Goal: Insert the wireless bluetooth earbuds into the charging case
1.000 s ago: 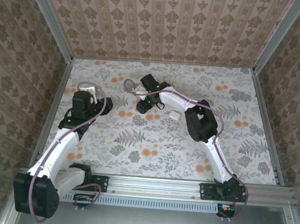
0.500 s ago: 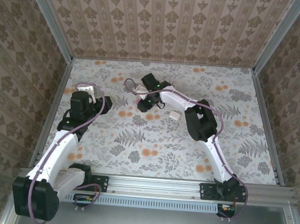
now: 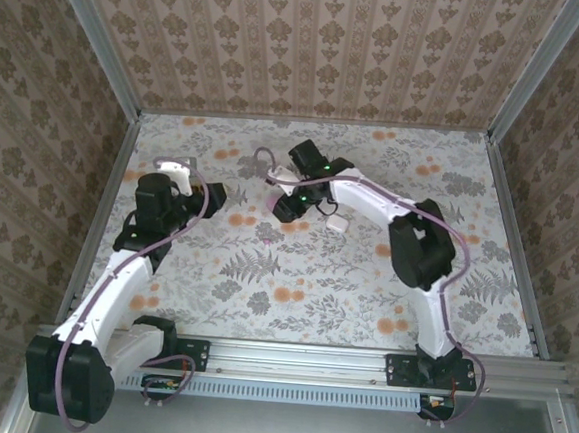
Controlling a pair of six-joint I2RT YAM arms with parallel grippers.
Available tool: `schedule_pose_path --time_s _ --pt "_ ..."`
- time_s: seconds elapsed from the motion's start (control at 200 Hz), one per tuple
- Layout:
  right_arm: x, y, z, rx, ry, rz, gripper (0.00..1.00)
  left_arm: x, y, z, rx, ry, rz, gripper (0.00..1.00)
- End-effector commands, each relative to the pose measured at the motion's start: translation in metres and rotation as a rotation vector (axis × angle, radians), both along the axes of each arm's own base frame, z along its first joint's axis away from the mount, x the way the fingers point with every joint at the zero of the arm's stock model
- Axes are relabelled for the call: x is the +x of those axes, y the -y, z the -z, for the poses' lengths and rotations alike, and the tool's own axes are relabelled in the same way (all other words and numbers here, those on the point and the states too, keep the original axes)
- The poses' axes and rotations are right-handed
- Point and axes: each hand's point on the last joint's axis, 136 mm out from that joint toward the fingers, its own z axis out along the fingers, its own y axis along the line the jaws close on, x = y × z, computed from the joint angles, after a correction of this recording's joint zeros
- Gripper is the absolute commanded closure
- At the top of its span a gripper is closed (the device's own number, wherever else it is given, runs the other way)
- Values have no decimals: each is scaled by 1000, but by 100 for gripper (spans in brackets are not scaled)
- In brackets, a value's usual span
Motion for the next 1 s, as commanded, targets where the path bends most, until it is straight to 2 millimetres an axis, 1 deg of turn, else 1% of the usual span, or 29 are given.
schedule_pose_path --time_s 0.0,0.075,0.12,0.19,0.28,0.405,0.525,0.58,0.64,0.69,0.79,0.925,0.935,0.945,0.995 --pt "-20 9 -58 141 -8 -32 63 -13 42 -23 12 178 266 48" --pt "-31 20 -80 185 -14 -37 63 -20 59 -26 43 230 377 48" --pt "-38 27 -92 196 -3 -46 63 -30 72 -30 47 266 479 47" --pt "-48 37 -108 202 27 -69 63 -44 86 -33 63 322 606 47" --pt "-63 47 -123 203 70 -113 63 -55 98 -33 91 366 711 47" --pt "-83 58 -139 197 128 -166 63 -71 114 -42 77 416 857 47" --pt "-96 64 -149 211 189 -207 63 -90 131 -46 85 466 997 46" --pt "-100 66 -151 217 215 -220 63 -101 139 -45 85 486 1066 45" --pt "-105 67 -155 230 241 -241 63 -109 145 -43 86 491 1118 45" --pt "-109 66 -156 245 253 -260 63 -110 148 -43 79 479 1138 44" --pt "-116 66 -159 268 280 -297 64 -112 153 -48 43 491 1178 44" --pt "-123 64 -162 294 288 -332 64 -105 156 -50 51 501 1175 42" --pt "-124 64 -163 297 289 -335 64 -111 161 -50 46 500 1197 42" --pt "-124 64 -163 300 289 -338 64 -113 162 -50 45 500 1204 41" --pt "-126 62 -165 313 291 -347 64 -112 165 -48 53 485 1209 40"
